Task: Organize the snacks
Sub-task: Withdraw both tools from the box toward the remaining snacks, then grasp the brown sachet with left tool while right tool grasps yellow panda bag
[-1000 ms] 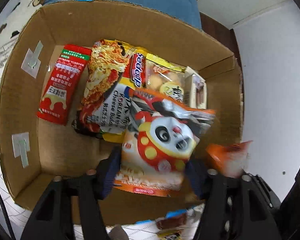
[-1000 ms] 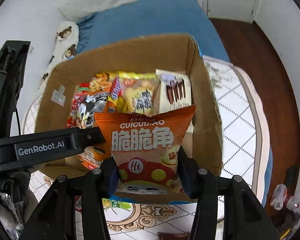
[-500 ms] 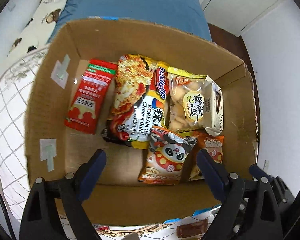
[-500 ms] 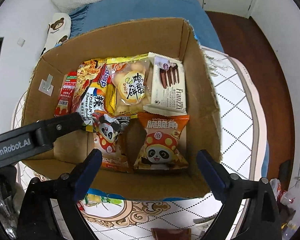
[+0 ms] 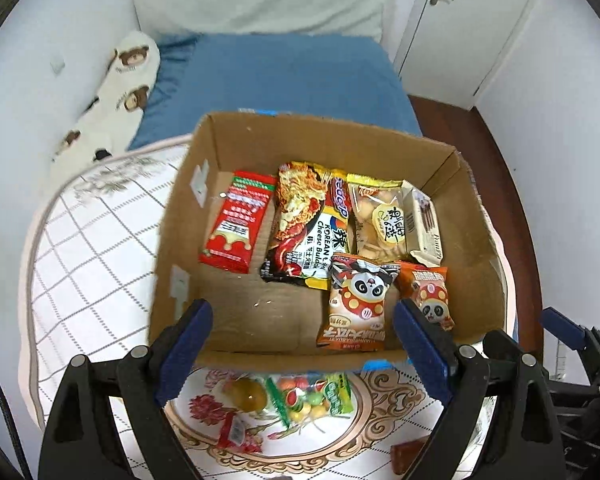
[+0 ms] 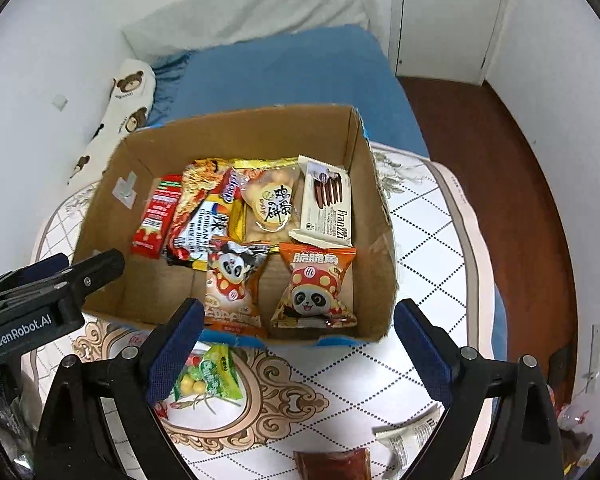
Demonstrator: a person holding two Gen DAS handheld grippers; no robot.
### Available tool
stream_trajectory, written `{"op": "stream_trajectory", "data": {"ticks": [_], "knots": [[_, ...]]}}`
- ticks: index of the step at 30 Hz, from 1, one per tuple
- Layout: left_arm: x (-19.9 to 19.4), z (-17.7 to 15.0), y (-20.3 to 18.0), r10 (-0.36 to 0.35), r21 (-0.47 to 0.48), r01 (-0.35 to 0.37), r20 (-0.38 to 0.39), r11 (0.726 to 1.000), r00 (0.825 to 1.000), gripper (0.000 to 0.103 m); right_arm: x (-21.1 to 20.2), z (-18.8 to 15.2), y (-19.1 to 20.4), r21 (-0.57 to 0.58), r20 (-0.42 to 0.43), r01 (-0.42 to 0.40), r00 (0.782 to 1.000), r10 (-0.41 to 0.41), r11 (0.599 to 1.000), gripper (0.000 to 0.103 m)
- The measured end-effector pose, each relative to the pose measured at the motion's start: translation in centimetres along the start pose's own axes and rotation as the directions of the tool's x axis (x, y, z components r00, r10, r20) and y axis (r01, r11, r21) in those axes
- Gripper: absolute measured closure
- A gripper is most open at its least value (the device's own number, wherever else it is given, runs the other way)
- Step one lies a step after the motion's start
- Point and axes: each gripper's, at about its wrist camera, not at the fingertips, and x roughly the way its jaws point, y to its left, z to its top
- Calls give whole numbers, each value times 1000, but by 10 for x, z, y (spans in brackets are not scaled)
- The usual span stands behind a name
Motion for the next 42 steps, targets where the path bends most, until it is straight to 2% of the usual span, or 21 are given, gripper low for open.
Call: {"op": "stream_trajectory", "data": {"ticks": [12, 18, 22, 25, 28, 31, 35, 37, 39, 41, 42], "knots": [[-84, -47, -6, 25, 64, -36, 173, 997, 985, 10, -78, -41, 15, -18, 159, -19, 987, 22, 1000, 5], [-107, -70, -7, 8, 74, -23, 199, 997, 980, 10, -103, -68, 12, 21, 167, -76, 983, 71, 997, 5], [-108, -94, -8, 3, 83, -18, 182, 996, 983, 10, -103, -96, 1, 63, 126, -98, 988, 89, 993, 5], [-93, -118, -10, 7, 93, -19, 129, 995, 992, 10, -90, -127, -13, 104, 55, -94, 994, 89, 990, 5], [-65, -144, -17, 25, 119, -31, 51, 992, 998, 10, -62, -167, -32, 142, -58, -68, 995, 77, 988, 5], [-30, -171, -28, 53, 173, -45, -38, 984, 998, 10, -29, -207, -45, 164, -178, -36, 982, 65, 986, 5], [6, -198, -49, 117, 295, -83, -99, 952, 988, 10, 25, -258, -55, 161, -332, 8, 942, 46, 987, 5], [19, -209, -60, 141, 369, -97, -94, 924, 986, 10, 45, -273, -56, 172, -369, 7, 928, 58, 985, 5], [24, -216, -75, 152, 457, -109, -60, 883, 987, 10, 63, -285, -55, 177, -393, -3, 916, 73, 984, 8], [28, -223, -92, 160, 546, -120, -27, 829, 987, 10, 71, -292, -55, 166, -401, 11, 914, 58, 986, 30], [31, -226, -102, 160, 597, -118, -17, 794, 987, 10, 71, -295, -58, 170, -404, 16, 913, 55, 985, 45]]}}
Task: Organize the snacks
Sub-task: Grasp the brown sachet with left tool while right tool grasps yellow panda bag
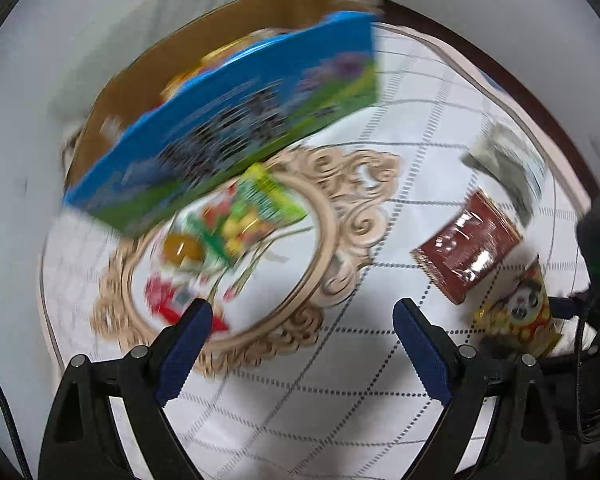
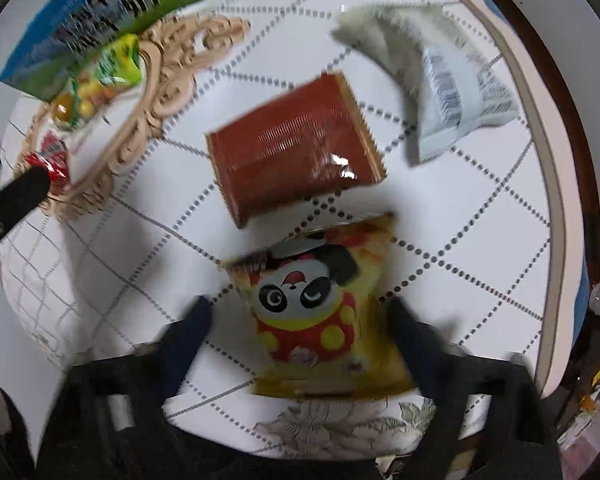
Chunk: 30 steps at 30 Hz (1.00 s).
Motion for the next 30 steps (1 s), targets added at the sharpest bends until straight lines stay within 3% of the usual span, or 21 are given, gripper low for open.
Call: {"op": "stream_trajectory", "data": {"ticks": [5, 9, 12, 15, 18, 19, 20, 23, 28, 30], "knots": [[3, 20, -36, -13, 209, 8, 21, 978, 1000, 10, -15, -14, -33, 51, 39, -5, 999, 3, 999, 47], [16, 40, -69, -67, 358, 51, 32, 932, 997, 10, -23, -25, -73, 138, 50, -9, 999, 2, 990, 48], [28, 52, -94, -131, 450, 125, -18, 884, 991, 10, -26, -32, -96, 196, 57, -19, 998, 8, 980, 48], [43, 58, -119, -197, 519, 230, -118, 823, 973, 10, -28, -38, -110, 234, 62, -22, 998, 7, 972, 48], [56, 60, -134, -217, 541, 284, -185, 792, 958, 11, -27, -41, -118, 256, 61, -31, 998, 16, 966, 48], [60, 60, -136, -226, 535, 297, -195, 791, 954, 13, -27, -40, -120, 258, 59, -33, 998, 18, 965, 48], [63, 61, -136, -241, 511, 317, -211, 799, 947, 23, -26, -41, -121, 259, 58, -31, 998, 17, 965, 48], [66, 65, -124, -297, 397, 366, -225, 842, 928, 42, -19, -32, -114, 255, 58, -36, 998, 22, 966, 48], [79, 55, -72, -333, 57, 361, -273, 931, 903, 44, -19, -16, -100, 213, 55, -44, 998, 32, 976, 49], [88, 42, -47, -347, -82, 339, -310, 937, 885, 44, -16, -8, -87, 180, 54, -46, 998, 37, 983, 49]]}}
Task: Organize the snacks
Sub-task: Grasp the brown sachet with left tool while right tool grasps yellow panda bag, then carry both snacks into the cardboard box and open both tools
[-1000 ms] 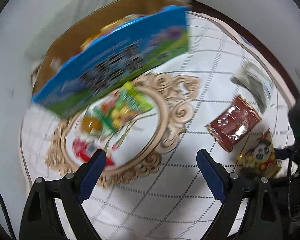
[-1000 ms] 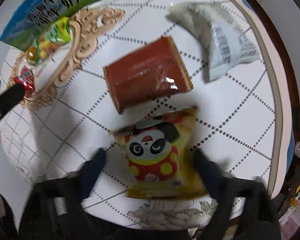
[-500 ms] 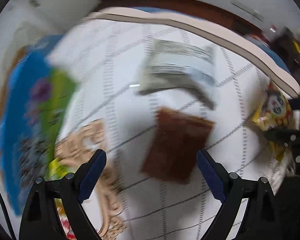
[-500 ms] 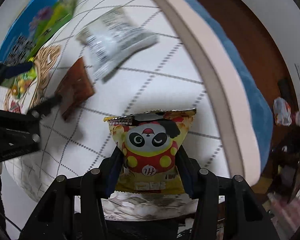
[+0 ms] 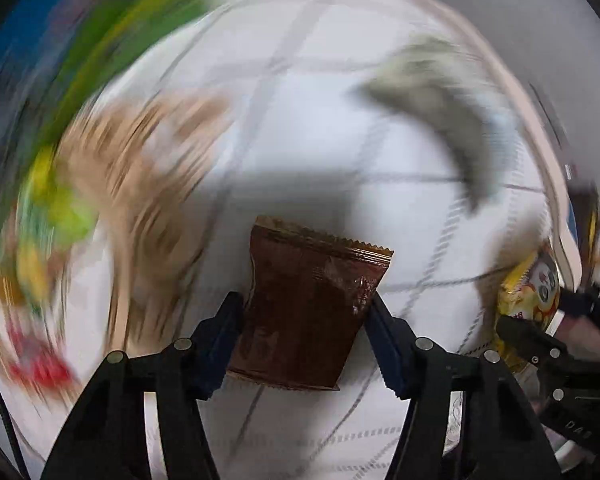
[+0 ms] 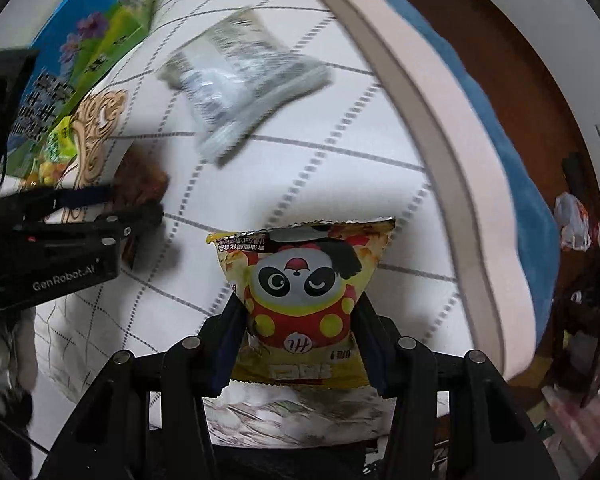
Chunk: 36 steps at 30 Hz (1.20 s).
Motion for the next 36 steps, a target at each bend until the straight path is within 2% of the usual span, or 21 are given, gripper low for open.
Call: {"op": "stream_trajectory", "data": {"ticks": [2, 5, 6, 7, 10, 12, 13, 14, 15, 18, 20, 23, 25, 26, 29, 30, 31, 33, 36], "knots": [[0, -13, 26, -36, -117, 34, -9, 993, 999, 44, 5, 6, 17, -36, -4, -5, 1000, 5, 999, 49], [-4, -37, 66, -55, -284, 54, 5, 957, 998, 44, 13, 17, 49, -101, -10, -11, 1000, 10, 995, 49], [-5, -49, 83, -66, -353, 66, 12, 933, 998, 44, 16, 22, 64, -133, -16, -17, 1000, 15, 991, 49], [-6, -56, 93, -73, -395, 74, 19, 916, 997, 44, 18, 24, 74, -152, -19, -21, 1000, 18, 988, 49], [-8, -82, 129, -94, -532, 102, 43, 841, 995, 44, 25, 31, 115, -244, -30, -34, 999, 28, 969, 49], [-9, -96, 145, -125, -586, 141, 67, 798, 990, 44, 29, 35, 140, -304, -41, -51, 998, 40, 951, 49], [-9, -101, 150, -139, -593, 158, 78, 789, 987, 44, 31, 36, 152, -330, -48, -59, 998, 46, 942, 49], [-8, -103, 152, -156, -582, 173, 80, 795, 985, 43, 33, 37, 163, -356, -55, -66, 997, 49, 932, 49], [-6, -103, 152, -165, -556, 174, 66, 813, 984, 41, 36, 39, 173, -376, -62, -70, 997, 50, 924, 48], [1, -96, 141, -140, -444, 127, 4, 887, 990, 40, 43, 41, 185, -403, -118, -70, 993, 24, 913, 33], [3, -93, 137, -124, -414, 109, -10, 904, 992, 40, 43, 39, 185, -413, -122, -62, 992, 12, 909, 29], [7, -99, 128, -113, -429, 106, 10, 897, 994, 40, 41, 44, 188, -398, -127, -66, 992, 16, 915, 27], [9, -114, 128, -102, -474, 108, 38, 874, 994, 41, 33, 40, 167, -365, -116, -74, 993, 34, 928, 27], [7, -117, 132, -91, -499, 102, 46, 860, 995, 47, 31, 38, 157, -347, -110, -76, 993, 39, 935, 27], [2, -126, 139, -61, -567, 88, 67, 819, 996, 48, 33, 38, 151, -303, -93, -78, 994, 52, 950, 27], [1, -128, 145, -55, -578, 86, 71, 811, 996, 48, 34, 37, 150, -301, -84, -79, 995, 56, 951, 31], [1, -127, 149, -52, -584, 86, 75, 807, 996, 48, 34, 36, 150, -304, -74, -73, 996, 53, 950, 44], [0, -124, 154, -37, -581, 76, 79, 810, 996, 49, 33, 33, 146, -313, -54, -60, 998, 46, 948, 46], [-9, -122, 146, -2, -555, 56, 97, 830, 995, 49, 25, 31, 144, -324, -31, -55, 998, 48, 944, 54]]}}
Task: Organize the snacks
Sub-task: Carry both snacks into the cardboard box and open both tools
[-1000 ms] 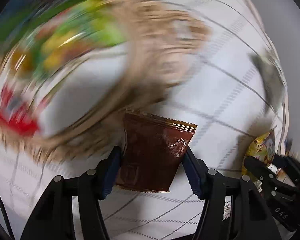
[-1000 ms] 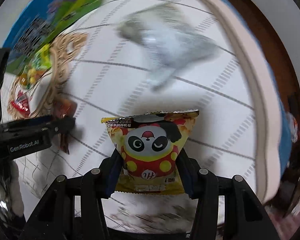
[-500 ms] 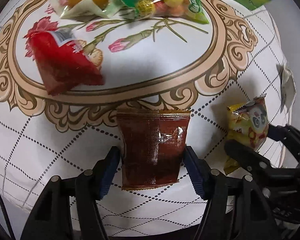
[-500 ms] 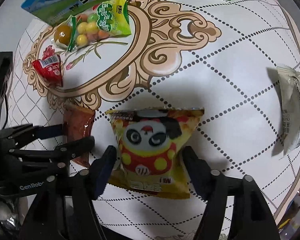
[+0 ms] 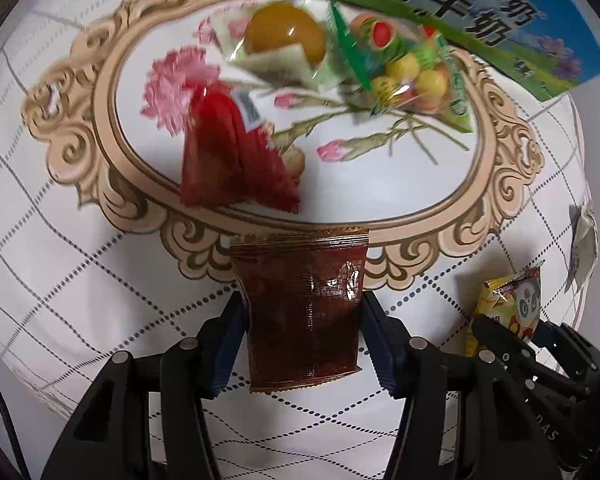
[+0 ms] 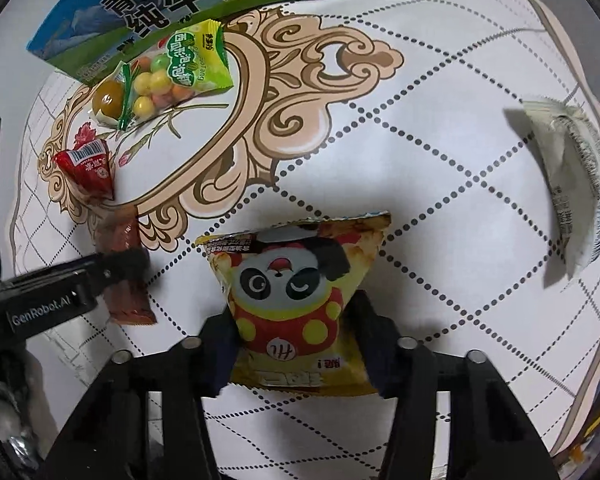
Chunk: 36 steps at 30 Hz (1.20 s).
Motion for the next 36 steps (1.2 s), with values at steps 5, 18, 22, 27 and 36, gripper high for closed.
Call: {"op": "stream_trajectory", "data": {"ticks": [5, 18, 22, 27, 36], "knots": [[-38, 6, -22, -81, 28, 80, 40, 996, 996, 49, -28, -6, 0, 18, 45, -54, 998, 53, 998, 56], [-196, 106, -14, -211, 52, 205, 258, 977, 943, 49, -151, 91, 56, -39, 279, -262, 924, 262, 964, 56], [-206, 158, -5, -162, 35, 159, 273, 987, 948, 49, -155, 148, 85, -76, 302, -254, 916, 265, 964, 56], [-179, 226, 10, -157, -24, 164, 174, 986, 972, 49, -138, 210, 111, -81, 270, -246, 928, 259, 966, 56], [-119, 269, 22, -106, -57, 108, 32, 993, 994, 49, -80, 263, 132, -72, 164, -198, 964, 208, 977, 55]]}}
